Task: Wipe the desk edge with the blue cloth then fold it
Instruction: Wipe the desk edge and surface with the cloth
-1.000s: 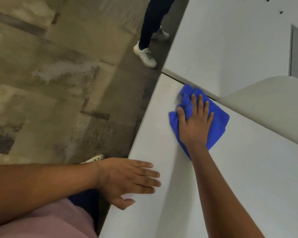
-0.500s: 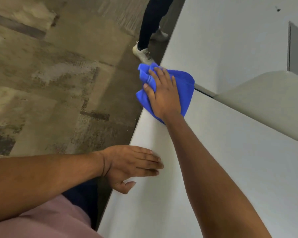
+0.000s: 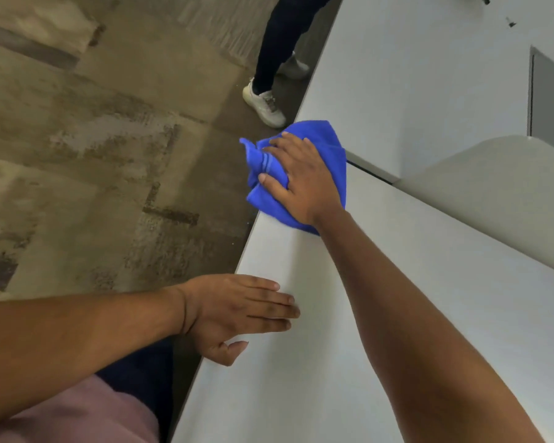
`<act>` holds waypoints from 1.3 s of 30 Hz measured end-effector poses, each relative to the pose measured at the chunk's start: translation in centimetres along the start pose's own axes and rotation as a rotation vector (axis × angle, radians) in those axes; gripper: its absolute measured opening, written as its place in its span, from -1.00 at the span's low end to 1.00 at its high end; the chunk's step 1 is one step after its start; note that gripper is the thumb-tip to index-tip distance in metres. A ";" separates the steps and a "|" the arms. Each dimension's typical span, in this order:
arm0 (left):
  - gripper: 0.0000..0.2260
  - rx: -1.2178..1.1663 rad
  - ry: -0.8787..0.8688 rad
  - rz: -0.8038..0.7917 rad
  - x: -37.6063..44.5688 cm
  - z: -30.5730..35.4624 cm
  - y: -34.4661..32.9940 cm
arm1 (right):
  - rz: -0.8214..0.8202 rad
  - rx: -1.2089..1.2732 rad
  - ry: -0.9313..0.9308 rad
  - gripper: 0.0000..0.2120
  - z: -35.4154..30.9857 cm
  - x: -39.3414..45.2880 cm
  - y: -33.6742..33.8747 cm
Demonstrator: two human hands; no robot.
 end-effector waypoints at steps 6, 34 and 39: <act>-0.32 0.000 0.006 -0.086 -0.3 0.0 -1.1 | 0.139 0.091 -0.220 -0.46 1.8 -0.9 -0.5; -0.13 -1.332 1.246 0.619 -0.7 -2.3 -6.7 | 0.289 0.246 -0.428 -0.74 2.6 1.3 0.4; -0.08 -1.341 1.231 0.566 -1.0 -2.6 -6.1 | 0.047 0.093 -0.151 -0.59 3.2 3.0 -0.3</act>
Point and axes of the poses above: each hand's wrist, its own x-axis towards the middle knuckle, its own y-axis out of the back of the hand, z = x × y, the point moved 5 cm from there along x, towards the middle knuckle, and after that the axes turned 6 degrees about -z, right-handed, at the moved point
